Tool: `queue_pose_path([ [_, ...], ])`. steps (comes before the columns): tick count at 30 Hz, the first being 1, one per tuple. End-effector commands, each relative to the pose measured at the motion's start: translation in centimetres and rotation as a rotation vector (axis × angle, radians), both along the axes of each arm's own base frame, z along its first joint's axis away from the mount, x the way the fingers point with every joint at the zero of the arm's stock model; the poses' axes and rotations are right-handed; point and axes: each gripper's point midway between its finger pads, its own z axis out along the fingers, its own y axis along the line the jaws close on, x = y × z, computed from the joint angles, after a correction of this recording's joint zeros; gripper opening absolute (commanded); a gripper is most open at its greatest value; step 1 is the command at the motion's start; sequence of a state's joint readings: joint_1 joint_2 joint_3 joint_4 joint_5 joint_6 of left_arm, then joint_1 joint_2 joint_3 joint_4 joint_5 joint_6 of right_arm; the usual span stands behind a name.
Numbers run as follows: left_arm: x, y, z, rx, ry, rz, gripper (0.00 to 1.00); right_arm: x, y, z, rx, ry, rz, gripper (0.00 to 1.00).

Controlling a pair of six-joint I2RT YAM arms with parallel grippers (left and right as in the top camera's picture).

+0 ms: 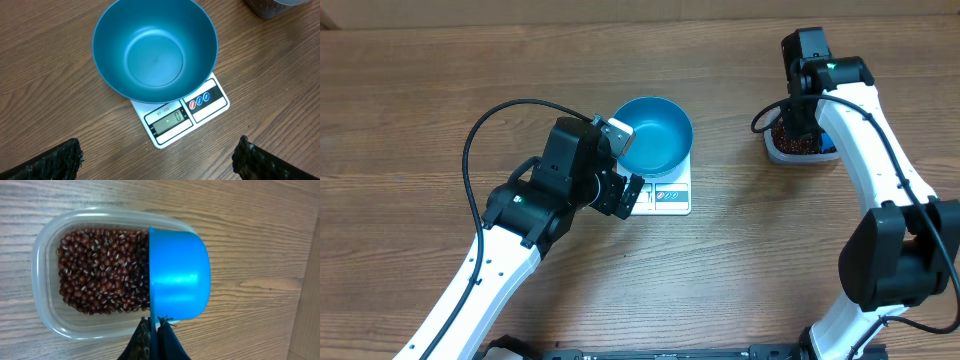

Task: Scoop item into bowl and weigh 150g on scale
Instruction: 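Lower the blue scoop with the right gripper into the red beans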

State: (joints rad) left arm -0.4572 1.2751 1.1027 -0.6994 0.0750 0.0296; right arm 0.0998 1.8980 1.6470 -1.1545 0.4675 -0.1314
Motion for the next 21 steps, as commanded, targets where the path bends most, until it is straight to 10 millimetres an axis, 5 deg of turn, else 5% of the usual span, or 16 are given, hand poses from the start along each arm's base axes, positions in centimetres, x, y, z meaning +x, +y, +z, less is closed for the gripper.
queue_pose_path([
  [1,0.1,0.2,0.0,0.014,-0.009,-0.006,1.00,-0.5,0.1,-2.0,0.019,0.064,0.000,0.04],
  [21,0.1,0.2,0.0,0.013,-0.009,-0.006,1.00,-0.3,3.9,-3.3,0.356,0.069,0.016,0.04],
])
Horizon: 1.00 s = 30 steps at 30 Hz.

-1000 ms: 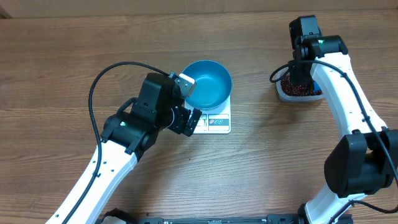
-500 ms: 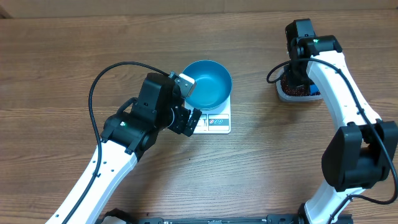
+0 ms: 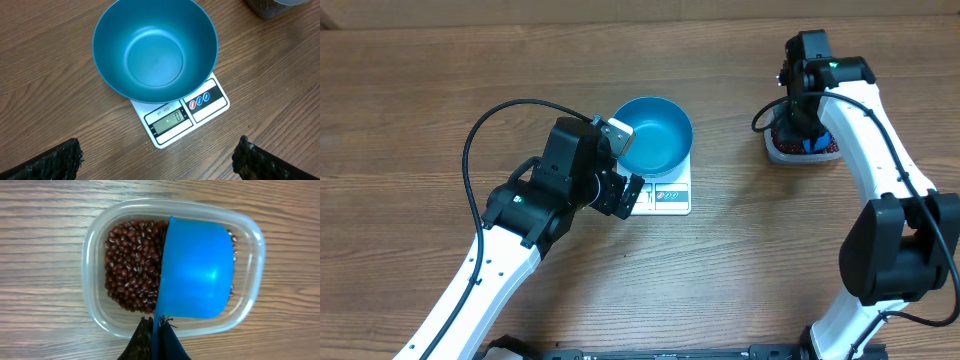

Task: Scoop item into bowl and weigh 150g on scale
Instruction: 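Lower the blue scoop with the right gripper into the red beans, then scoop beans and lift the filled scoop with the right gripper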

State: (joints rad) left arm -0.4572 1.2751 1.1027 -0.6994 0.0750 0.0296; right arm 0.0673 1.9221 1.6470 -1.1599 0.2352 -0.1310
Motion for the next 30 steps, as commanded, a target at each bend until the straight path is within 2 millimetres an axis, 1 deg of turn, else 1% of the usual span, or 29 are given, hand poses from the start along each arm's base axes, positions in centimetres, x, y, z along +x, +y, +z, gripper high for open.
queue_pose_path([
  [1,0.1,0.2,0.0,0.014,-0.009,-0.007,1.00,-0.1,1.4,-1.1,0.156,0.022,-0.006,0.04],
  [9,0.1,0.2,0.0,0.013,-0.009,-0.006,1.00,-0.1,1.0,-0.9,0.376,0.015,-0.066,0.04],
  [14,0.1,0.2,0.0,0.013,-0.009,-0.006,0.99,-0.1,1.3,-0.3,0.512,0.010,-0.078,0.04],
  [18,0.1,0.2,0.0,0.013,-0.009,-0.006,0.99,-0.4,1.5,-0.1,0.571,0.017,-0.068,0.04],
  [23,0.1,0.2,0.0,0.013,-0.009,-0.006,0.99,-0.4,1.5,0.4,0.640,0.005,-0.078,0.04],
  [27,0.1,0.2,0.0,0.013,-0.008,-0.007,0.99,-0.3,1.0,0.7,0.679,-0.008,-0.099,0.04],
  [30,0.1,0.2,0.0,0.014,-0.008,-0.006,0.99,-0.2,0.1,0.9,0.705,-0.020,-0.123,0.04],
])
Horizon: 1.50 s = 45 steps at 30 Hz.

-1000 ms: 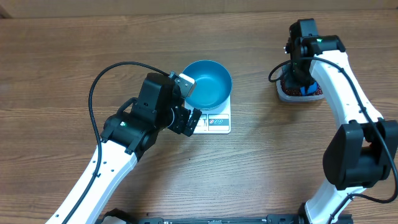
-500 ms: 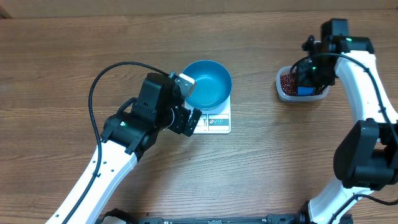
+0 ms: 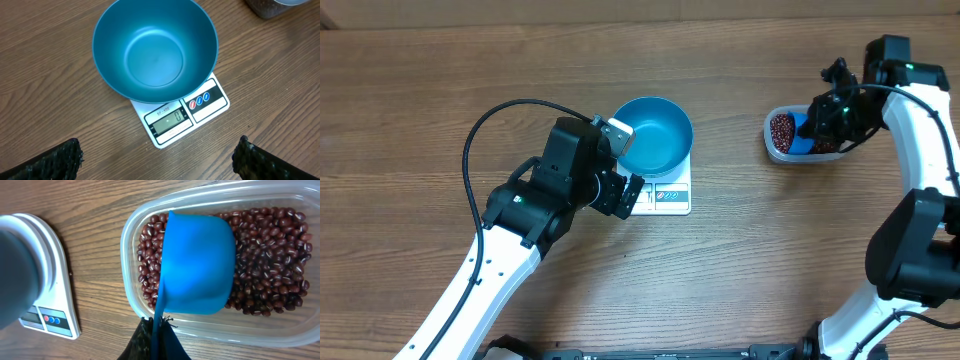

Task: Scoop item into bowl and weigh 150g on scale
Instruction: 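Scoop beans and lift the filled scoop with the right gripper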

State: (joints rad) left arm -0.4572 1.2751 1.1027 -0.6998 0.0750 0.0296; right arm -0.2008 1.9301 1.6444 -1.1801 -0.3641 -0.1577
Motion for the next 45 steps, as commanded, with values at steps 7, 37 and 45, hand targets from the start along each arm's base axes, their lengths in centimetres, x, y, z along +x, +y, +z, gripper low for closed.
queue_pose_path([
  [7,0.1,0.2,0.0,0.013,-0.008,-0.006,0.99,0.2,-1.1,1.4,0.212,-0.049,-0.068,0.04],
  [37,0.1,0.3,-0.1,0.015,-0.006,-0.006,1.00,-0.9,-7.0,6.3,0.603,-0.205,-0.249,0.04],
  [45,0.1,0.3,-0.1,0.015,-0.006,-0.006,0.99,-1.3,-6.1,7.4,0.659,-0.242,-0.198,0.04],
])
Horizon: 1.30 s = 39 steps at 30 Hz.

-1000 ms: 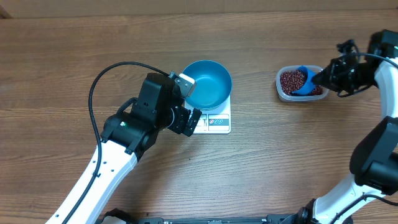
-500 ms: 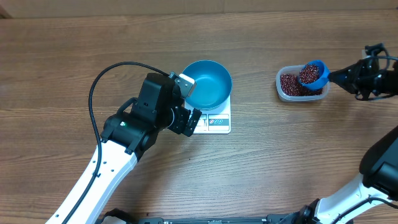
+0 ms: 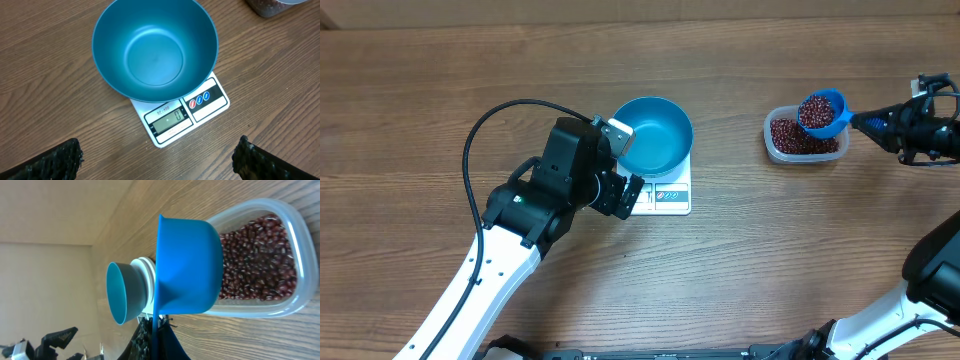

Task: Scoop item into bowl and weigh 150g on scale
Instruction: 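Scoop beans and lift the filled scoop with the right gripper, then carry the filled scoop with the right gripper over the teal bowl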

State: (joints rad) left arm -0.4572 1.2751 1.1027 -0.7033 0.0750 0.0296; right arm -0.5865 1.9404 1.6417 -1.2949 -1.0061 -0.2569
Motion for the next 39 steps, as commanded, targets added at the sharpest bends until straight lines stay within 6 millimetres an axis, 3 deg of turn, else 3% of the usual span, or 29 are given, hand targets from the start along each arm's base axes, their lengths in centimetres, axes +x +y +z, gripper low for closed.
queue_pose_path([
  [1,0.1,0.2,0.0,0.013,-0.009,-0.006,1.00,0.3,0.6,1.1,0.045,-0.066,0.022,0.04],
  [10,0.1,0.2,0.0,0.012,-0.009,-0.006,1.00,0.4,1.7,2.3,0.119,-0.093,0.035,0.04],
  [16,0.2,0.2,0.1,0.011,-0.012,-0.006,1.00,1.0,4.4,3.7,0.175,-0.133,0.096,0.04],
  [31,0.2,0.2,0.1,0.011,-0.012,-0.006,1.00,2.3,14.7,7.6,0.126,-0.225,0.367,0.04],
  [39,0.4,0.1,0.3,0.005,-0.023,-0.006,0.99,2.1,21.0,6.8,-0.011,-0.218,0.513,0.04],
])
